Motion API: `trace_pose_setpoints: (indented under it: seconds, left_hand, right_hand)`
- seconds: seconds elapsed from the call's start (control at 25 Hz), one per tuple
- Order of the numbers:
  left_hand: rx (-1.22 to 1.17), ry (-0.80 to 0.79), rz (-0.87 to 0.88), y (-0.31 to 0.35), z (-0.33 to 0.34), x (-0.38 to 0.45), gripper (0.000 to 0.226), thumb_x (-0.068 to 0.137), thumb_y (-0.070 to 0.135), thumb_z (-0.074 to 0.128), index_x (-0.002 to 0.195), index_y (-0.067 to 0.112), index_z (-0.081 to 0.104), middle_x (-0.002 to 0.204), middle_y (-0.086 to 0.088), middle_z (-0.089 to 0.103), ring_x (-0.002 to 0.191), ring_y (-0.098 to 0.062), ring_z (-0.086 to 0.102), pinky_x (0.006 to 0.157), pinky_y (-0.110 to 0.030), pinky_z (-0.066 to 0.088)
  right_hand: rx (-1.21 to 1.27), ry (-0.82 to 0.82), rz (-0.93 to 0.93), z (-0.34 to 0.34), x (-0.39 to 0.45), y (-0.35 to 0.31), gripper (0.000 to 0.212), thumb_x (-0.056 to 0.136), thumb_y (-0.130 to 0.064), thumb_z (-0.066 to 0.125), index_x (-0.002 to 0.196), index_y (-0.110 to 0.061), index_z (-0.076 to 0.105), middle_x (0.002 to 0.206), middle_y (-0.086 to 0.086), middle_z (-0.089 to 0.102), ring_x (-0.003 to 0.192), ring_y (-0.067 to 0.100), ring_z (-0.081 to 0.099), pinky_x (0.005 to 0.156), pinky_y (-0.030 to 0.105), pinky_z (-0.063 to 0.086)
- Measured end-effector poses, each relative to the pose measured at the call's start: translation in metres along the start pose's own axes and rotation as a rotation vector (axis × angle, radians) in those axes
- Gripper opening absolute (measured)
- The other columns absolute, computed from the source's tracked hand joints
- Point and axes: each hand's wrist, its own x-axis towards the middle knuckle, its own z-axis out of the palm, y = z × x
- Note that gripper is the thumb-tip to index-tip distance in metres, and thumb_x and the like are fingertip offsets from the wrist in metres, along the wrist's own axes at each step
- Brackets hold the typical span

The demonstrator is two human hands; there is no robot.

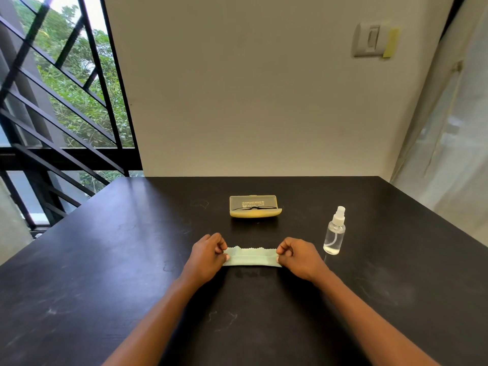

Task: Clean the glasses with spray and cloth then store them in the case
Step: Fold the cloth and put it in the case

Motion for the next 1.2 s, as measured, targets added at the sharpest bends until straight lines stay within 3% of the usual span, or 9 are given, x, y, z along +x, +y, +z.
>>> trace_pose_setpoints:
  seconds: [0.16, 0.32, 0.48, 0.68, 0.76, 0.92, 1.08, 1.2]
  left_hand:
    - [0.096, -0.134, 0.203, -0.008, -0.007, -0.008, 0.007, 0.086, 0.023, 0.061, 0.089, 0.029, 0.058, 0.097, 0.009, 0.053, 0.088, -0.007, 0.05, 0.075, -0.014, 0.044]
    - [0.372, -0.178, 0.355, -0.007, -0.012, -0.01, 0.024, 0.092, 0.034, 0.049, 0.11, 0.025, 0.063, 0.114, 0.006, 0.059, 0.103, -0.011, 0.047, 0.086, -0.025, 0.044]
    - [0.517, -0.157, 0.416, 0.001, -0.011, -0.01, 0.03, 0.097, 0.033, 0.034, 0.117, 0.021, 0.054, 0.121, 0.002, 0.055, 0.108, -0.013, 0.046, 0.091, -0.025, 0.037]
    - [0.313, -0.161, 0.309, 0.006, -0.013, -0.01, 0.012, 0.096, 0.028, 0.039, 0.099, 0.022, 0.049, 0.106, 0.002, 0.058, 0.089, -0.008, 0.045, 0.075, -0.02, 0.04]
    - [0.191, -0.178, 0.242, 0.007, -0.012, -0.007, 0.003, 0.095, 0.023, 0.042, 0.094, 0.024, 0.044, 0.1, 0.003, 0.057, 0.085, -0.01, 0.049, 0.069, -0.018, 0.041]
    - [0.031, -0.172, 0.146, 0.005, -0.007, -0.001, 0.011, 0.094, 0.013, 0.042, 0.098, 0.023, 0.04, 0.098, 0.003, 0.055, 0.084, -0.014, 0.056, 0.068, -0.018, 0.045]
    - [-0.003, -0.136, 0.069, 0.004, -0.002, 0.004, 0.007, 0.094, 0.013, 0.044, 0.098, 0.019, 0.042, 0.097, 0.002, 0.055, 0.083, -0.012, 0.053, 0.07, -0.016, 0.042]
    - [0.004, -0.116, 0.019, 0.005, 0.0, 0.008, 0.006, 0.094, 0.014, 0.046, 0.097, 0.017, 0.043, 0.095, 0.003, 0.055, 0.08, -0.008, 0.051, 0.065, -0.012, 0.041]
  right_hand:
    - [-0.154, -0.029, -0.252, -0.005, -0.006, 0.004, 0.017, 0.085, -0.02, 0.06, 0.101, -0.017, 0.066, 0.092, -0.008, 0.049, 0.082, 0.006, 0.052, 0.07, 0.01, 0.041]
    - [-0.362, -0.15, -0.371, -0.006, -0.005, 0.008, 0.026, 0.088, -0.026, 0.057, 0.111, -0.016, 0.065, 0.103, -0.002, 0.05, 0.09, 0.011, 0.053, 0.083, 0.022, 0.046]
    - [-0.365, -0.13, -0.384, -0.005, -0.006, 0.006, 0.022, 0.09, -0.023, 0.053, 0.107, -0.015, 0.065, 0.106, 0.001, 0.053, 0.09, 0.012, 0.053, 0.083, 0.024, 0.046]
    - [-0.246, -0.106, -0.288, -0.01, -0.003, 0.003, 0.015, 0.09, -0.021, 0.054, 0.101, -0.016, 0.063, 0.097, -0.004, 0.055, 0.082, 0.005, 0.049, 0.068, 0.01, 0.036]
    - [-0.192, -0.111, -0.235, -0.01, 0.0, 0.005, 0.015, 0.09, -0.019, 0.054, 0.102, -0.016, 0.063, 0.097, -0.004, 0.058, 0.082, 0.006, 0.052, 0.064, 0.009, 0.038]
    - [-0.136, -0.117, -0.162, -0.01, 0.006, 0.005, 0.019, 0.091, -0.016, 0.053, 0.107, -0.015, 0.064, 0.102, -0.001, 0.063, 0.084, 0.006, 0.054, 0.064, 0.008, 0.038]
    - [-0.009, -0.108, -0.056, -0.01, 0.013, 0.004, 0.016, 0.091, -0.012, 0.052, 0.104, -0.015, 0.06, 0.08, -0.009, 0.058, 0.07, 0.001, 0.053, 0.059, 0.009, 0.04]
    - [0.027, -0.108, -0.015, -0.008, 0.017, 0.003, 0.011, 0.091, -0.011, 0.051, 0.098, -0.019, 0.056, 0.078, -0.01, 0.056, 0.071, 0.001, 0.054, 0.061, 0.01, 0.04]
